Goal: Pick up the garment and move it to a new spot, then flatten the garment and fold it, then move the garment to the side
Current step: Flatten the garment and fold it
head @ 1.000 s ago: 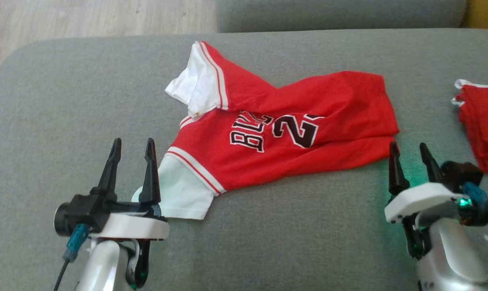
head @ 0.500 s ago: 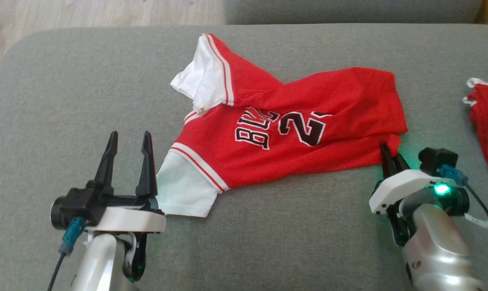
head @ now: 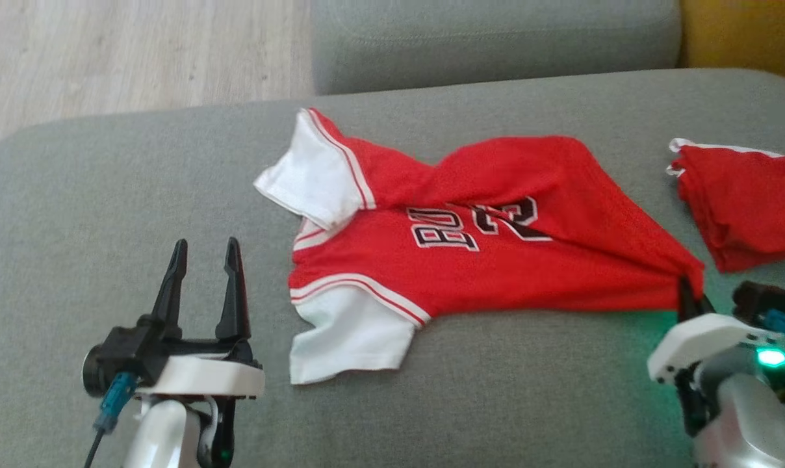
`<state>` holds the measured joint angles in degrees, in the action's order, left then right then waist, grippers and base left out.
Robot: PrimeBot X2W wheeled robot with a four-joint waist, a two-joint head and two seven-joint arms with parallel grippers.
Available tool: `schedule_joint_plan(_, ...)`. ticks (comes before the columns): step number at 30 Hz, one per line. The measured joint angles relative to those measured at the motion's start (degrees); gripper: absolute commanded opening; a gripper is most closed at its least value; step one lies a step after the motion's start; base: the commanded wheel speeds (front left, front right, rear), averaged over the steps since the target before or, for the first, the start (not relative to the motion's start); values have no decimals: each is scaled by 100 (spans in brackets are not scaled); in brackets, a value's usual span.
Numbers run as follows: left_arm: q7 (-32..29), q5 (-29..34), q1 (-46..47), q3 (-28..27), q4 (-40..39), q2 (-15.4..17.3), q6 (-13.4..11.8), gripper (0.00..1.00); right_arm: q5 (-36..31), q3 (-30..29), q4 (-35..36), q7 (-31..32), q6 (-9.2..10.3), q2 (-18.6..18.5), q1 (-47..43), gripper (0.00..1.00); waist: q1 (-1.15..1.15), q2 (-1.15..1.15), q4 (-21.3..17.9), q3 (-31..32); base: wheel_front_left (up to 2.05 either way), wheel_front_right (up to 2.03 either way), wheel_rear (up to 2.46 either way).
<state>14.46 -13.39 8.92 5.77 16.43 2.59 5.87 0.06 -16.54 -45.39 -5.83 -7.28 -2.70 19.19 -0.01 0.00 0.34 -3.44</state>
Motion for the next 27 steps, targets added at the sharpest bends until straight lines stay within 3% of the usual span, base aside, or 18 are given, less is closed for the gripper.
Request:
schedule_joint_plan(2,0,-36,-3,30,-12,-1,-41,100,-38,-214,229,212,0,8,-146,0,0,0,-25,67,0,0,0)
schedule_joint_plan(3,0,-45,-4,37,-20,-1,-43,100,-133,-309,357,280,0,10,-186,29,0,0,-32,89,0,0,0)
schedule_joint_plan(4,0,-69,-4,45,-25,-1,-63,100,-189,-366,491,315,0,10,-218,100,0,0,-33,104,0,0,0)
schedule_joint_plan(11,0,-80,-109,119,-23,0,-64,100,-123,47,1258,-62,0,2,-249,100,0,0,13,162,0,0,0)
schedule_joint_plan(19,0,-76,-163,118,-20,1,-58,100,278,1313,2172,-753,0,7,-862,100,1,0,44,212,0,0,0)
schedule_joint_plan(27,0,-85,-257,163,-20,1,-57,100,477,1583,2506,-837,0,8,-1397,100,1,0,40,189,0,0,0)
